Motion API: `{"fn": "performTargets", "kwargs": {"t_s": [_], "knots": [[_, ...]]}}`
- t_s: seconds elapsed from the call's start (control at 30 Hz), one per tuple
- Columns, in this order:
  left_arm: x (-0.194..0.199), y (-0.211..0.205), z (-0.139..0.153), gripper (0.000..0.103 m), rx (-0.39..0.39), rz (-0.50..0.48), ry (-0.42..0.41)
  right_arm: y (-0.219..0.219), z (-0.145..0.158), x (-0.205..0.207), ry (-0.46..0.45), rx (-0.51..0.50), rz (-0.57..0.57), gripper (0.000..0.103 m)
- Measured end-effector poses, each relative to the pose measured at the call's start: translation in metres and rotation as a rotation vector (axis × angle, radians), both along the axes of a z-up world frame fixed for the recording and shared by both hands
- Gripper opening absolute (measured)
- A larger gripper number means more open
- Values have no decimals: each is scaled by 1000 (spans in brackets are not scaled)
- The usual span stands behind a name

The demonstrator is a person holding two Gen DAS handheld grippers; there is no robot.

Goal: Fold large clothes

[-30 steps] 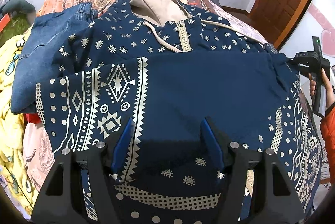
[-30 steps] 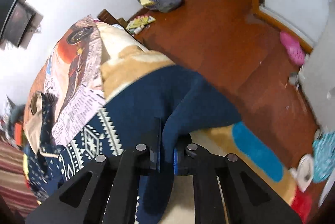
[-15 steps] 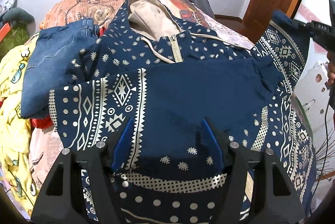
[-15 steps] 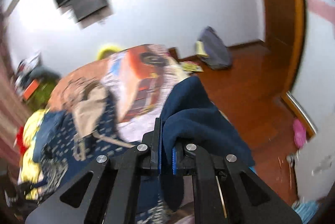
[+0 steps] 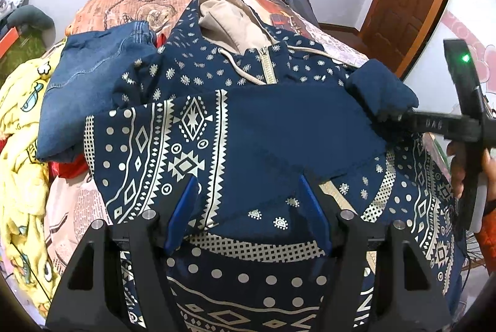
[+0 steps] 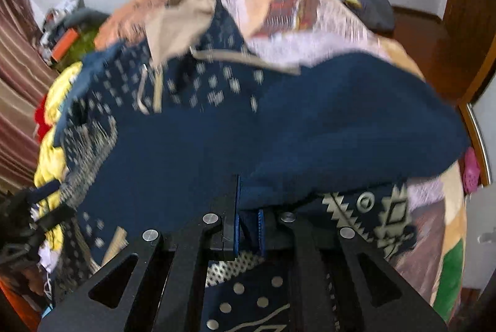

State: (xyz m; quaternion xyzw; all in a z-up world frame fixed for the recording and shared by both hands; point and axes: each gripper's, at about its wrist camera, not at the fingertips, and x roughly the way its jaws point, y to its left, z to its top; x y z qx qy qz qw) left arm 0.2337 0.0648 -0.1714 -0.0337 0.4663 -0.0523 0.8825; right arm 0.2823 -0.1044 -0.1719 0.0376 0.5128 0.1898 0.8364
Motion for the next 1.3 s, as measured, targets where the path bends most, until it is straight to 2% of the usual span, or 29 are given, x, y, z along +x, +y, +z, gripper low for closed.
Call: {"fn": "performTargets", "kwargs": {"t_s": [0.1, 0.17, 0.27, 0.4, 0.47, 0.6, 0.83, 1.03, 1.13, 1.2, 1.27, 1.3], "knots": [[0, -1, -3, 66, -1, 2, 8, -5, -3, -3, 64, 15, 0, 19], [1, -2, -4, 66, -3, 1, 13, -11, 0, -5, 106, 57, -3, 31], [4, -5, -4, 66, -5, -2, 12, -17, 11, -14, 101, 78, -8, 38], [8, -11, -3, 66, -2, -11, 9, -31, 27, -22, 36, 80, -32, 47], [10, -14, -2, 66, 1, -16, 8, -49, 33, -21, 9, 104, -91, 49], [15, -19, -2, 66, 2, -27, 9, -90, 30, -9, 22, 165, -226, 49], [20, -26, -7, 66, 6, -34, 21, -156, -11, 23, 121, 282, -493, 49], [25, -24, -14, 66, 12, -18, 43, -175, -31, 46, 144, 371, -597, 49], [26, -21, -16, 66, 11, -8, 47, -175, -35, 58, 131, 364, -608, 49], [26, -20, -17, 66, 10, -2, 49, -175, -34, 62, 107, 342, -620, 38], [26, -18, -17, 66, 8, 2, 47, -174, -33, 65, 94, 320, -608, 15], [26, -17, -16, 66, 8, 4, 45, -173, -30, 65, 80, 317, -598, 11]]}}
